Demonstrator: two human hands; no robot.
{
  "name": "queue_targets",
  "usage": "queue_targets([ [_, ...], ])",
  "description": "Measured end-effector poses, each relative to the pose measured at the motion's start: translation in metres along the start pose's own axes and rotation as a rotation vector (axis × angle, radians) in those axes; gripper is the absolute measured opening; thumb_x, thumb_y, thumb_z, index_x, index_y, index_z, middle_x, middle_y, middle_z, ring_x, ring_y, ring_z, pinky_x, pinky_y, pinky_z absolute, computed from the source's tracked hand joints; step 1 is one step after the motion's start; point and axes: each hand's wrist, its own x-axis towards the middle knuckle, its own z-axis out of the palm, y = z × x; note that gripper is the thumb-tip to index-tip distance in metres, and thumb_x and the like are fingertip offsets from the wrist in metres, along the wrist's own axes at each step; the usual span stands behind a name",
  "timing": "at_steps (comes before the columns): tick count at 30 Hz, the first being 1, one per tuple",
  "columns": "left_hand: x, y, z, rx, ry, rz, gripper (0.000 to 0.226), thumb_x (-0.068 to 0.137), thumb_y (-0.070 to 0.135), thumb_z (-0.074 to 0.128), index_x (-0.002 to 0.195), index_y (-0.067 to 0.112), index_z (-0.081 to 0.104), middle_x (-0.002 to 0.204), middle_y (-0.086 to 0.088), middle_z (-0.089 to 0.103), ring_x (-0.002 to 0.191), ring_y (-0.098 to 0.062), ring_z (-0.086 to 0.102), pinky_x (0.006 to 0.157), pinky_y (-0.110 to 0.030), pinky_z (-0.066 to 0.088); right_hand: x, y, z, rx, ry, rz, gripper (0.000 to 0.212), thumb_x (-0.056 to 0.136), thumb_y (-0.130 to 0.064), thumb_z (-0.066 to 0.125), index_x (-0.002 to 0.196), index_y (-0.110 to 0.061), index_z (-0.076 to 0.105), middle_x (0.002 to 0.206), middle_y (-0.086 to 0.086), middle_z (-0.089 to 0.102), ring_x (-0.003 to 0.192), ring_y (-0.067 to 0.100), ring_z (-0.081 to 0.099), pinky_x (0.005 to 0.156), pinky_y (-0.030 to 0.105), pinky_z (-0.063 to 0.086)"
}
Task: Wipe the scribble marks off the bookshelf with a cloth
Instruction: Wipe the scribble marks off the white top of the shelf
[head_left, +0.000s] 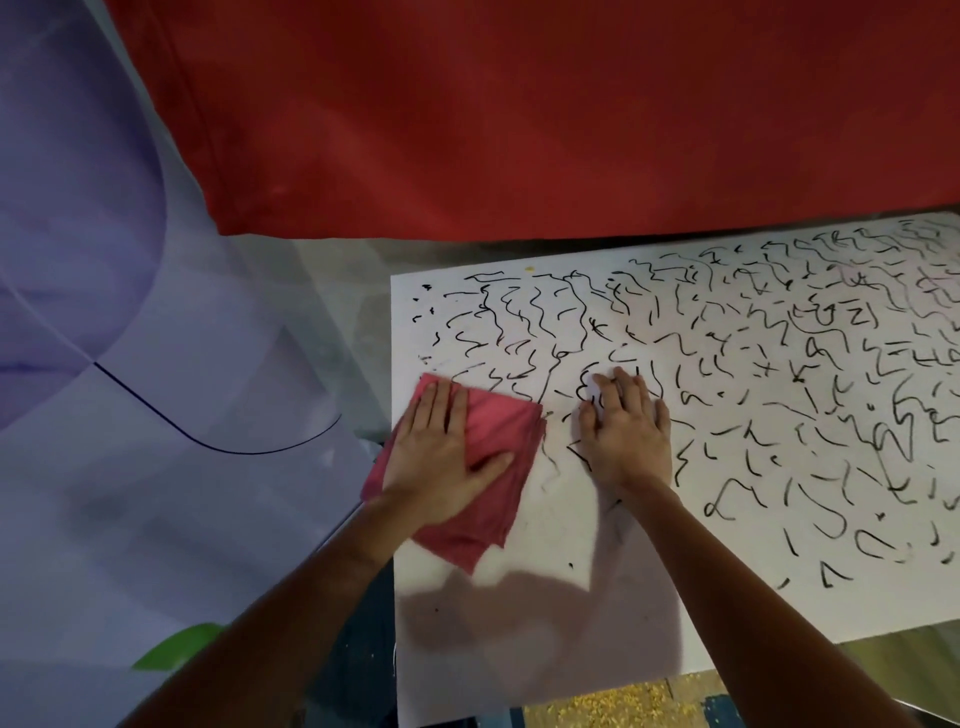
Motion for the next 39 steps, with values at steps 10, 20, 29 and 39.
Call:
queue_targets([
  [10,0.060,-0.009,-0.005,0.034,-0.053,-0.114,0.091,0.092,0.070,0.012,0.151,0.003,-0.006,0.160,-0.018,-0.005,0.148,-0.028,-0.007,0.117,-0.035,-0.009,-0.002,-0.002,-0.005,0.012,-0.020,0.009,0.059,0.094,-0.043,0.016,0.148,-0.023,0.030,0.158,0.001,0.019,0.147,0.019,0.007,0.116,0.037,0.001],
  [20,-0.020,0.014,0.005,0.023,-0.006,-0.004,0.118,0.061,0.082,-0.018,0.151,0.007,-0.008,0.160,-0.013,-0.007,0.147,-0.025,-0.010,0.113,-0.033,-0.015,-0.006,-0.003,-0.005,-0.006,-0.017,0.011,0.048,0.102,-0.035,0.026,0.149,-0.023,0.026,0.159,0.001,0.016,0.147,0.020,0.006,0.117,0.037,-0.001],
  [29,-0.067,0.070,0.021,-0.011,-0.055,-0.004,0.116,0.079,0.078,-0.014,0.144,-0.008,0.027,0.149,-0.032,0.028,0.140,-0.042,0.027,0.113,-0.050,0.010,-0.002,0.035,-0.022,0.093,-0.095,-0.153,0.052,0.095,-0.040,0.037,0.140,-0.016,0.045,0.152,0.002,0.034,0.139,0.020,0.031,0.112,0.032,0.016],
  [39,-0.013,0.059,0.004,0.051,-0.112,-0.112,0.087,0.095,0.063,0.016,0.150,0.000,-0.008,0.159,-0.021,-0.007,0.147,-0.032,-0.008,0.119,-0.044,-0.004,-0.013,0.052,-0.025,0.089,-0.052,-0.187,0.047,0.098,-0.033,0.034,0.142,-0.017,0.042,0.154,-0.004,0.031,0.142,0.013,0.024,0.115,0.031,0.008],
])
